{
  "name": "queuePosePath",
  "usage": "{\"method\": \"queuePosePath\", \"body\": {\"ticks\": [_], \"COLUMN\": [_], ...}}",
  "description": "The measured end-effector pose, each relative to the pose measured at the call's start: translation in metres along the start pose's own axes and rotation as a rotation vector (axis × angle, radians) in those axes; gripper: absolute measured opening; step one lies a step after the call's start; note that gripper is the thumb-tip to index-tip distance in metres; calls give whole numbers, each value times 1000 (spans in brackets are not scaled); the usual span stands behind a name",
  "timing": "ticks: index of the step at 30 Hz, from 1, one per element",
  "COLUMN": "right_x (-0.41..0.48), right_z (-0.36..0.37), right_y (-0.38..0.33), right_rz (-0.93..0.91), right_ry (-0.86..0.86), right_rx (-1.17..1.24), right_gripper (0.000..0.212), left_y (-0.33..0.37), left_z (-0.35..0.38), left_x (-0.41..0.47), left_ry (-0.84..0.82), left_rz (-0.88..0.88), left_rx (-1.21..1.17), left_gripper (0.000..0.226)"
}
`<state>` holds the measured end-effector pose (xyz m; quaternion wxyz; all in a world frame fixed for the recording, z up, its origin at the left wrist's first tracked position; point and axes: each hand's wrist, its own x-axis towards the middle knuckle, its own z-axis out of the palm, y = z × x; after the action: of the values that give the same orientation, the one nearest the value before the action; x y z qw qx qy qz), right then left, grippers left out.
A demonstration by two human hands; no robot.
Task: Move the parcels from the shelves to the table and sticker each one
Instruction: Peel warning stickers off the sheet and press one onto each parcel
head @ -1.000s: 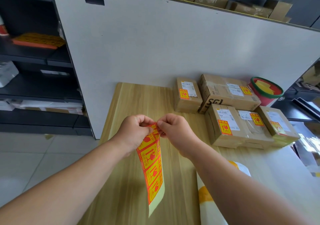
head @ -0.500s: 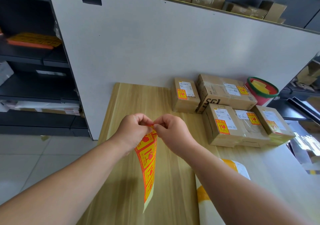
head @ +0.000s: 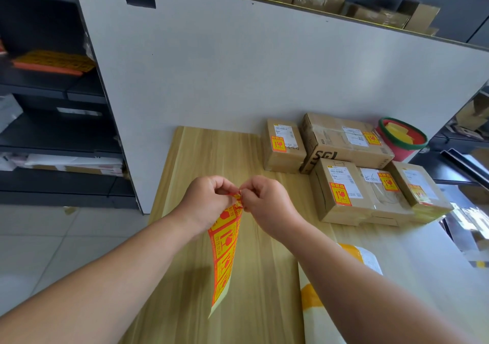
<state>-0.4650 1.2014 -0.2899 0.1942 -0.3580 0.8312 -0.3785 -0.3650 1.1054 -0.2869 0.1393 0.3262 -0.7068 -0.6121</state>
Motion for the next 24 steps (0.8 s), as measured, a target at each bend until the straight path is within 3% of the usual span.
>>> {"method": "queuePosePath", "body": {"ticks": [8,16,24], "right_x": [0,5,6], "right_z": [0,2,3], "right_y": [5,10,9], "right_rz": [37,98,89], "right_ry": [-1,7,1], "right_rx": [158,256,216], "right_gripper": [9,18,16], "left_y": [-2,-3,-3], "left_z": [1,1,0], "left_x": [3,4,4], "left_ry": [8,-5,-11], "left_rz": [-8,-39,-45], "left_rx": [-42,-70,-54], "left_gripper": [13,15,16]}}
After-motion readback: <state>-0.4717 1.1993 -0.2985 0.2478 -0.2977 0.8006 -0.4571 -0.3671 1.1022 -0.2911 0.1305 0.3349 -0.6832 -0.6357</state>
